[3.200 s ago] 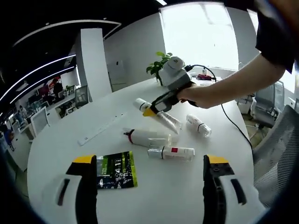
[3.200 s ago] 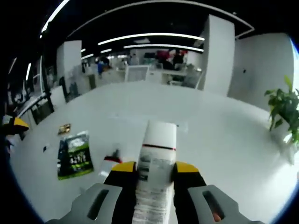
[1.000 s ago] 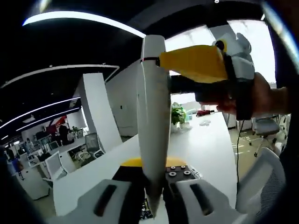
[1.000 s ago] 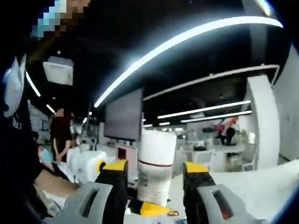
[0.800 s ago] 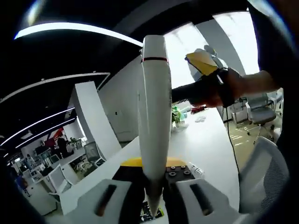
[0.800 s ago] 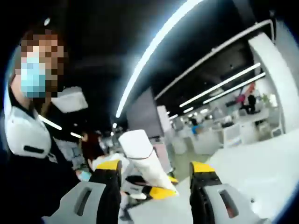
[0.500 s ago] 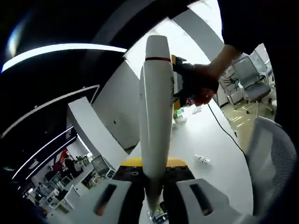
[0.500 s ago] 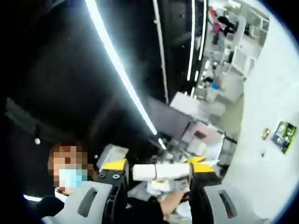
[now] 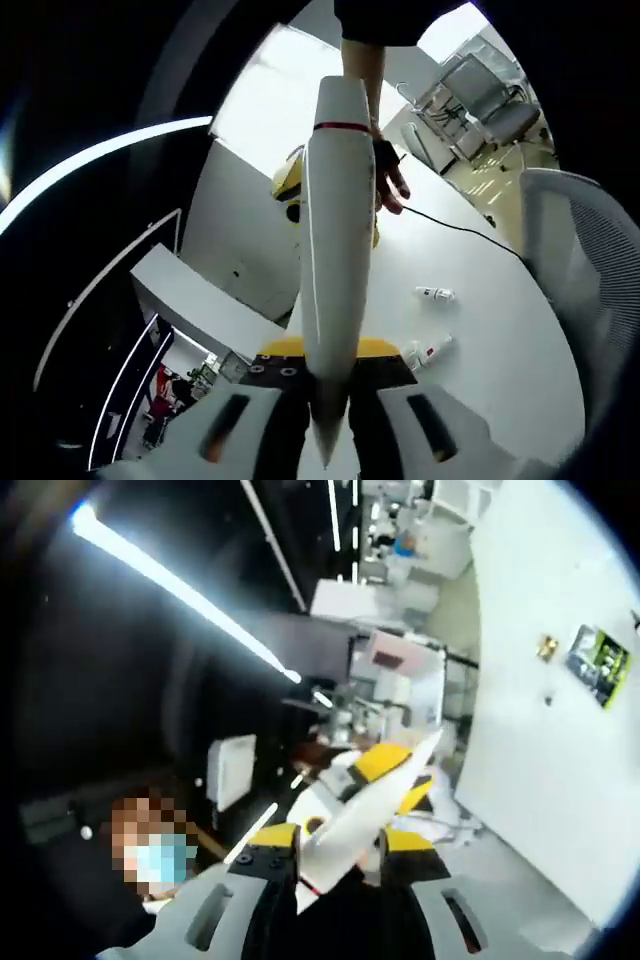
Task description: Arrange the skincare products in the storage area until every visible bottle or jar stands upright without overlapping.
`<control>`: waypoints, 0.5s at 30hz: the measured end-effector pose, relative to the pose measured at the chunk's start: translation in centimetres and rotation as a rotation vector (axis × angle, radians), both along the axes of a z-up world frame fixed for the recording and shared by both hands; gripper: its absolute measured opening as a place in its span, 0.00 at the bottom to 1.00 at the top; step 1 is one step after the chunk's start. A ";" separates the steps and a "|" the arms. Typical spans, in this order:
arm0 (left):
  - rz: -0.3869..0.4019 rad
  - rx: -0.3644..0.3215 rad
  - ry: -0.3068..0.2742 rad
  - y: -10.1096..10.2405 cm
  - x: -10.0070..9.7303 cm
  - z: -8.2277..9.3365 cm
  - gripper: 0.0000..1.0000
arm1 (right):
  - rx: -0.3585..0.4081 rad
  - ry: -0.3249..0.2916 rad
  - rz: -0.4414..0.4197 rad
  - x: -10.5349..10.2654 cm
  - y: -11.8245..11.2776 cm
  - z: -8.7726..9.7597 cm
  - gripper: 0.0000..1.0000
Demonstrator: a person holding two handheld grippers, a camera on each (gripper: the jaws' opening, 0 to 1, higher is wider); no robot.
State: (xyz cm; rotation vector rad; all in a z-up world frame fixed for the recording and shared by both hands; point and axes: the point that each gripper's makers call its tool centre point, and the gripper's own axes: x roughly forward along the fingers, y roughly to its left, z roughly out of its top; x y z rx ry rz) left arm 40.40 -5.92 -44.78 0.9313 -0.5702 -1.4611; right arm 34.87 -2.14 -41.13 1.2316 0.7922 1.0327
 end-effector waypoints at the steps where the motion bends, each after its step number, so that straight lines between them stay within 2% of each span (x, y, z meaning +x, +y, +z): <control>1: 0.003 0.002 -0.008 -0.1 0.1 -0.1 0.13 | 0.020 0.011 0.037 -0.5 0.3 0.1 0.33; 2: 0.003 0.002 -0.018 -0.2 0.3 -0.1 0.14 | 0.034 0.026 0.078 -1.1 1.2 0.0 0.32; 3: -0.014 0.005 -0.053 -0.3 0.2 -0.1 0.14 | 0.037 0.034 0.093 -1.2 1.3 -0.2 0.32; 5: -0.021 0.017 -0.068 -0.5 0.1 -0.5 0.14 | 0.030 0.030 0.109 -1.0 1.9 -0.7 0.33; 8: -0.030 0.016 -0.057 -0.7 0.3 -0.7 0.14 | 0.066 0.054 0.125 -1.1 2.4 -0.8 0.34; 9: -0.030 0.013 -0.055 -0.8 0.3 -0.7 0.14 | 0.107 0.109 0.127 -1.1 2.5 -0.6 0.33; 10: -0.028 0.012 -0.054 -0.8 0.3 -0.7 0.15 | 0.125 0.097 0.114 -1.1 2.6 -0.6 0.32; 11: -0.023 0.011 -0.050 -0.8 0.5 -0.7 0.15 | 0.105 0.113 0.096 -0.8 2.5 -1.2 0.26; 12: -0.020 0.005 -0.056 -0.8 0.6 -0.7 0.16 | 0.106 0.115 0.096 -0.9 2.6 -1.3 0.24; 13: -0.019 -0.002 -0.053 -0.8 0.7 -0.6 0.16 | 0.097 0.095 0.092 -0.8 2.4 -1.3 0.24; 14: -0.014 -0.016 -0.060 -0.8 0.8 -0.3 0.17 | 0.072 0.022 0.069 -0.8 2.4 -1.4 0.23; 15: -0.015 -0.047 -0.072 -0.9 0.8 0.3 0.18 | 0.074 -0.011 0.067 -1.0 2.4 -1.4 0.22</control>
